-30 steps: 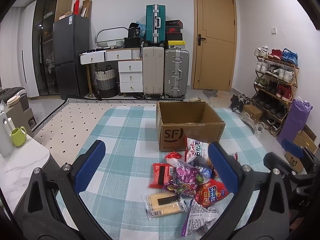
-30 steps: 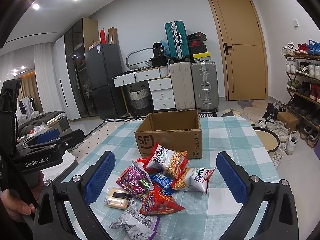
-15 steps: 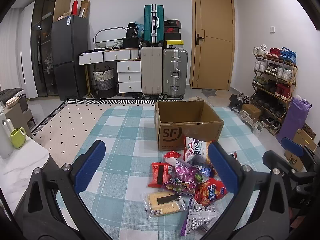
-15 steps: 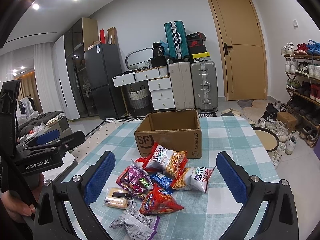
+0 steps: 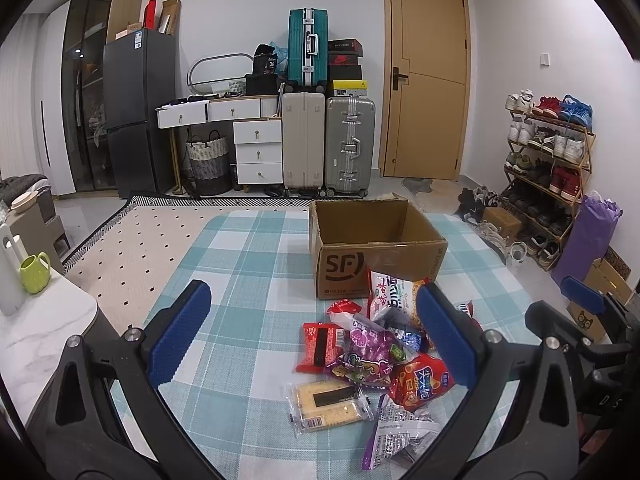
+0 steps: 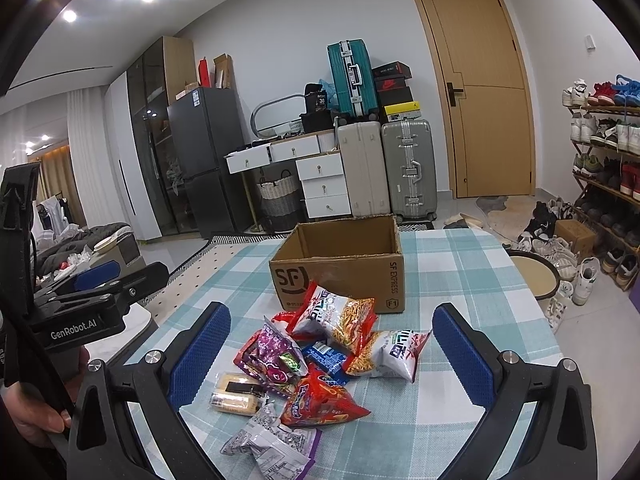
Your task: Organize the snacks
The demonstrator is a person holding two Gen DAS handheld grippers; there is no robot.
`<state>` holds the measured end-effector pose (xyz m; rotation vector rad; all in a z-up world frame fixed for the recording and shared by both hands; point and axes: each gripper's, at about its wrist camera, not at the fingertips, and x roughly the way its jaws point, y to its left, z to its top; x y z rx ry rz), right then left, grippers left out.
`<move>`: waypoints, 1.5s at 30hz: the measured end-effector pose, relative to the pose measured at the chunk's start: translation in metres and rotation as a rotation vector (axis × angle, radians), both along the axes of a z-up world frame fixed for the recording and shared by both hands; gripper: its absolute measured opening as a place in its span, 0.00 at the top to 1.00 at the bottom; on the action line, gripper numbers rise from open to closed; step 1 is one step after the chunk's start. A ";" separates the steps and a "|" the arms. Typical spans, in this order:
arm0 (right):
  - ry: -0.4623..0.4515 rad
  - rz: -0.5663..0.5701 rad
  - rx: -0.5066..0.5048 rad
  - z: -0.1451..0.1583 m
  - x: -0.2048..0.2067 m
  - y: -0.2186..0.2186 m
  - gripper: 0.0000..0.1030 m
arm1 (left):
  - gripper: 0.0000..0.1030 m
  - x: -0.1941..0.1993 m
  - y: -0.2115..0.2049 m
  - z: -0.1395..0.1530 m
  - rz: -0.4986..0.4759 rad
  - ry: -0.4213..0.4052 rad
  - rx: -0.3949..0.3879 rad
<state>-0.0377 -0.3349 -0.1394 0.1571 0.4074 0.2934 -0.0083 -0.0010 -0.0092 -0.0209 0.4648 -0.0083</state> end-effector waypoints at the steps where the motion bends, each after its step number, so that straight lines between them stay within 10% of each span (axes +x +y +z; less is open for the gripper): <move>1: 0.000 0.000 0.001 0.000 0.000 0.000 0.00 | 0.01 0.000 0.000 0.001 -0.001 -0.001 -0.001; 23: 0.036 0.047 0.036 -0.016 0.003 -0.003 0.00 | 0.01 0.007 0.008 -0.021 -0.004 0.043 -0.010; 45: 0.248 0.350 -0.034 -0.096 -0.002 0.047 0.00 | 0.01 0.020 0.053 -0.046 0.033 0.093 -0.047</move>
